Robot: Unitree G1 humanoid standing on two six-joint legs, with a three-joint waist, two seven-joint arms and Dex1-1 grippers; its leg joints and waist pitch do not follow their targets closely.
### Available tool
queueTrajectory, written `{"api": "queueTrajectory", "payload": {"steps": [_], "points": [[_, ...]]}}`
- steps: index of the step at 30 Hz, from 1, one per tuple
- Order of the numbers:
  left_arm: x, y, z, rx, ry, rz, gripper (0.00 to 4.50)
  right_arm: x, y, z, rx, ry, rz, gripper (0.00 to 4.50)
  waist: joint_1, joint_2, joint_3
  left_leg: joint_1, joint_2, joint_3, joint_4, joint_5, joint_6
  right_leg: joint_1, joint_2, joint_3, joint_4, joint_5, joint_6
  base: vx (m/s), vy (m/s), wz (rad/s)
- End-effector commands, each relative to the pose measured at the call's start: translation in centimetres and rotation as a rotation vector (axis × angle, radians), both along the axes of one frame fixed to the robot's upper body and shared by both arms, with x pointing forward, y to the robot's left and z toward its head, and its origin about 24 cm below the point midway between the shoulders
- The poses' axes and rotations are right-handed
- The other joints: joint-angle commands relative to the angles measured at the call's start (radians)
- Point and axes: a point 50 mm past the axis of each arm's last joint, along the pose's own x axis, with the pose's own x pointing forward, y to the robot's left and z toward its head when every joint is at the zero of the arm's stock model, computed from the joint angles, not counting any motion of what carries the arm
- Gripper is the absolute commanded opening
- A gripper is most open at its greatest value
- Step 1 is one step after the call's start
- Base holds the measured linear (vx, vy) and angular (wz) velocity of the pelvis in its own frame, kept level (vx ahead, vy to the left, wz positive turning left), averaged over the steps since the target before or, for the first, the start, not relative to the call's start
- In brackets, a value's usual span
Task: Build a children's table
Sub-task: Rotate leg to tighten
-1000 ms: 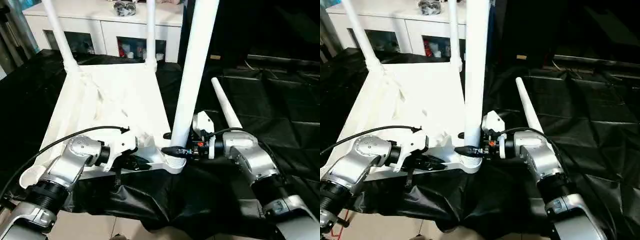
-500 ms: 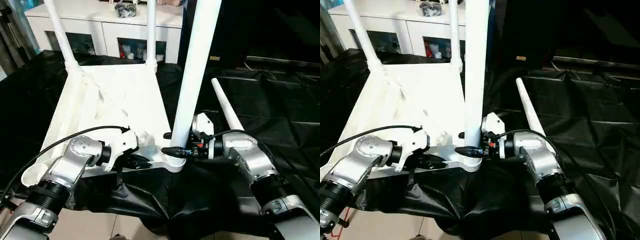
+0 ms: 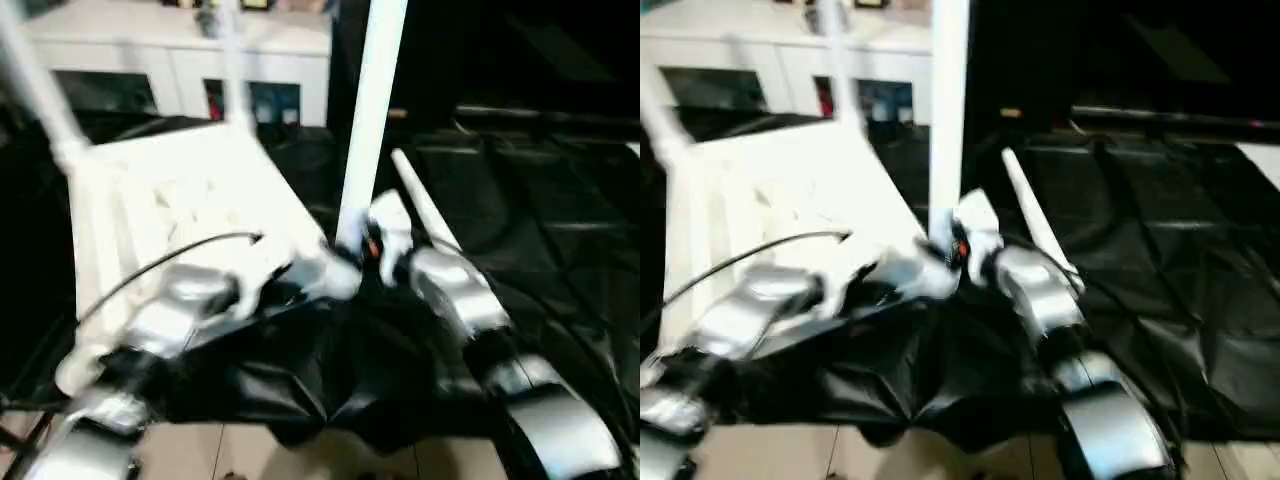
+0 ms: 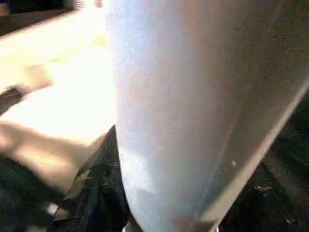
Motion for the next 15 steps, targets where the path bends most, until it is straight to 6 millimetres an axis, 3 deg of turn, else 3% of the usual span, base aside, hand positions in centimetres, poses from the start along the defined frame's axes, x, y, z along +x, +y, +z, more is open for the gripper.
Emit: {"api": "queueTrajectory", "payload": {"steps": [1,3,4,5,6,7,8,9,10,11,12,13,14,15], "points": [[1.9,-1.5,4.3,-0.065,-0.169,0.06,0.0,-1.9,0.4,-4.6,-0.061,0.232,-0.036,1.89,-0.013,0.014,-0.051,0.035,0.021,-0.014,-0.086,-0.654,-0.023,0.038,-0.047,0.006,-0.096,-0.571,-0.079,0.0,0.0,0.0],[1.7,-2.9,3.8,-0.061,-0.153,0.081,0.0,-1.8,1.3,-4.6,-0.07,0.255,-0.054,1.89,-0.023,0.011,-0.047,0.043,0.014,-0.011,-0.077,-0.668,-0.013,0.032,-0.048,-0.013,-0.116,-0.633,-0.049,0.0,0.0,0.0],[1.7,-2.9,3.8,-0.061,-0.153,0.081,0.0,-1.8,1.3,-4.6,-0.07,0.255,-0.054,1.89,-0.025,0.019,-0.046,0.046,0.018,-0.013,-0.079,-0.685,-0.015,0.034,-0.049,-0.018,-0.112,-0.63,-0.046,0.0,0.0,0.0],[1.7,-3.0,3.6,-0.046,-0.154,0.085,0.0,-1.8,1.5,-4.6,-0.075,0.26,-0.053,1.89,-0.028,0.028,-0.04,0.034,0.036,-0.021,-0.103,-0.752,-0.016,0.057,-0.041,-0.026,-0.091,-0.576,-0.043,0.0,0.0,0.0],[1.7,-3.0,3.4,-0.042,-0.152,0.091,0.0,-1.8,1.7,-4.6,-0.084,0.257,-0.046,1.89,-0.016,0.035,-0.035,0.005,0.064,-0.023,-0.149,-0.834,-0.029,0.088,-0.031,-0.006,-0.014,-0.472,-0.065,0.0,0.0,0.0],[1.6,-3.0,3.3,-0.041,-0.151,0.092,0.0,-1.8,1.7,-4.6,-0.086,0.256,-0.045,1.89,0.0,0.041,-0.033,-0.016,0.078,-0.017,-0.186,-0.878,-0.037,0.105,-0.021,0.008,0.059,-0.395,-0.083,0.0,0.0,0.0],[1.6,-3.0,3.3,-0.043,-0.149,0.094,0.0,-1.8,1.8,-4.6,-0.09,0.253,-0.042,1.89,0.026,0.023,-0.03,0.001,0.08,0.017,-0.204,-0.886,-0.028,0.078,-0.013,0.052,0.108,-0.323,-0.099,0.015,-0.11,0.1],[1.6,-2.9,3.2,-0.042,-0.146,0.101,0.0,-1.9,2.0,-4.7,-0.093,0.255,-0.035,1.89,0.02,-0.045,-0.03,0.105,-0.02,0.036,-0.034,-0.671,-0.024,-0.052,-0.036,0.049,-0.101,-0.826,-0.003,0.023,-0.097,0.15],[1.6,-2.8,3.2,-0.039,-0.146,0.107,0.0,-1.9,2.2,-4.7,-0.091,0.258,-0.031,1.89,0.024,-0.053,-0.026,0.146,-0.059,0.046,0.086,-0.479,-0.01,-0.108,-0.07,0.035,-0.169,-1.068,0.043,0.046,-0.119,0.0],[1.6,-2.7,3.1,-0.036,-0.146,0.114,0.0,-1.9,2.3,-4.7,-0.092,0.26,-0.027,1.89,0.026,-0.048,-0.039,0.031,-0.042,0.018,0.057,-0.254,0.028,0.018,-0.138,0.076,-0.125,-1.089,0.062,0.079,-0.031,-0.28],[1.6,-2.6,3.1,-0.033,-0.145,0.12,0.0,-2.0,2.5,-4.7,-0.095,0.261,-0.019,1.89,0.048,-0.022,-0.049,-0.01,-0.018,-0.005,0.009,-0.209,0.024,0.076,-0.151,0.085,-0.091,-0.983,0.041,0.079,-0.031,-0.28],[1.6,-2.6,3.1,-0.032,-0.146,0.121,0.0,-2.0,2.5,-4.7,-0.096,0.261,-0.016,1.89,0.047,-0.006,-0.058,0.0,0.005,-0.01,-0.047,-0.229,0.007,0.047,-0.089,0.059,-0.067,-0.733,-0.006,0.098,-0.002,-0.24],[1.6,-2.6,3.1,-0.032,-0.146,0.122,0.0,-2.0,2.6,-4.7,-0.097,0.261,-0.012,1.89,0.044,0.006,-0.063,0.016,0.016,-0.013,-0.062,-0.276,-0.009,0.043,-0.063,0.051,-0.049,-0.512,-0.075,0.0,0.0,0.0],[1.7,-2.5,3.2,-0.032,-0.148,0.122,0.0,-2.0,2.7,-4.8,-0.097,0.266,-0.009,1.89,0.038,-0.001,-0.059,0.021,0.013,-0.006,-0.066,-0.317,-0.01,0.039,-0.053,0.053,-0.041,-0.414,-0.133,0.0,0.0,0.0]]}}
